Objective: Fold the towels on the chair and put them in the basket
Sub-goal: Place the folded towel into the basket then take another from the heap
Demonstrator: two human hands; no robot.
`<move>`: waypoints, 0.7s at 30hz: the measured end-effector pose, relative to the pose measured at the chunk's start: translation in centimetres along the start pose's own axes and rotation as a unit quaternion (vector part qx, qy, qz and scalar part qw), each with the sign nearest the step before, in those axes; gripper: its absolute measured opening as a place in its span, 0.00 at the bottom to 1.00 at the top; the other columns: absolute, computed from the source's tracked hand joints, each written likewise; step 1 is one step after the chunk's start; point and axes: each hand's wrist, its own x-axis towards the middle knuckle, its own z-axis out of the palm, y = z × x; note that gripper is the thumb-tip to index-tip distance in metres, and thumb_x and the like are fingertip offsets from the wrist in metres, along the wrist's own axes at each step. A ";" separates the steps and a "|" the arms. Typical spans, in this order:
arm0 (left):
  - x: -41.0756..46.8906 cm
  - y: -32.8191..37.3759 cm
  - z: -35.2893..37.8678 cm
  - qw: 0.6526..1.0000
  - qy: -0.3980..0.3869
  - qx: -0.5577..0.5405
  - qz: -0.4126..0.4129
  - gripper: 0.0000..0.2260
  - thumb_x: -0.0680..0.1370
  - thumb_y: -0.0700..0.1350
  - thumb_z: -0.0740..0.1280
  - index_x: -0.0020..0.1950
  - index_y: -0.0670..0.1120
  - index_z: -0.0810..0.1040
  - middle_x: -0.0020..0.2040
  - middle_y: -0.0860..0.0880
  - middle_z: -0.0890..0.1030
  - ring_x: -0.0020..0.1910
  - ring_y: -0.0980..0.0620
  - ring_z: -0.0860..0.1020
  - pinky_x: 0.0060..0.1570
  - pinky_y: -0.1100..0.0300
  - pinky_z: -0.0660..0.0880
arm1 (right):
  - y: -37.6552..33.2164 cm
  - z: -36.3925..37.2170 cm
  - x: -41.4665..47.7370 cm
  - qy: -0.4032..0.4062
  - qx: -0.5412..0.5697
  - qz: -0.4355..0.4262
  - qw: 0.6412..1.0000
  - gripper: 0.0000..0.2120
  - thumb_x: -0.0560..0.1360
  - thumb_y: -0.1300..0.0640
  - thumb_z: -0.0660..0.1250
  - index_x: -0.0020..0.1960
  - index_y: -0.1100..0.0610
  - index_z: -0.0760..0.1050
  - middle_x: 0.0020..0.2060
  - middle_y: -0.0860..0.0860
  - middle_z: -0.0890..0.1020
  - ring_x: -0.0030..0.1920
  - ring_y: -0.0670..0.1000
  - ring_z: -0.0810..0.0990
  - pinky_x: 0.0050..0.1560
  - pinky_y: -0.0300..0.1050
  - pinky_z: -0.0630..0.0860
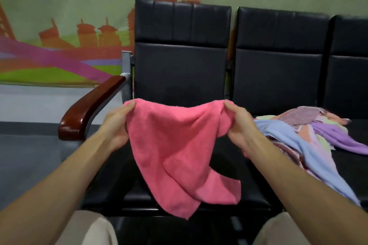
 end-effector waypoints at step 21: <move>-8.7 19.3 2.6 0.871 0.076 0.402 0.272 0.12 0.82 0.41 0.62 0.60 0.37 0.79 0.44 0.44 0.79 0.42 0.48 0.75 0.50 0.46 0.77 | -17.1 3.0 -9.8 0.126 -0.293 -0.314 0.894 0.07 0.77 0.62 0.67 0.48 0.52 0.83 0.39 0.47 0.81 0.40 0.43 0.77 0.32 0.37 0.71</move>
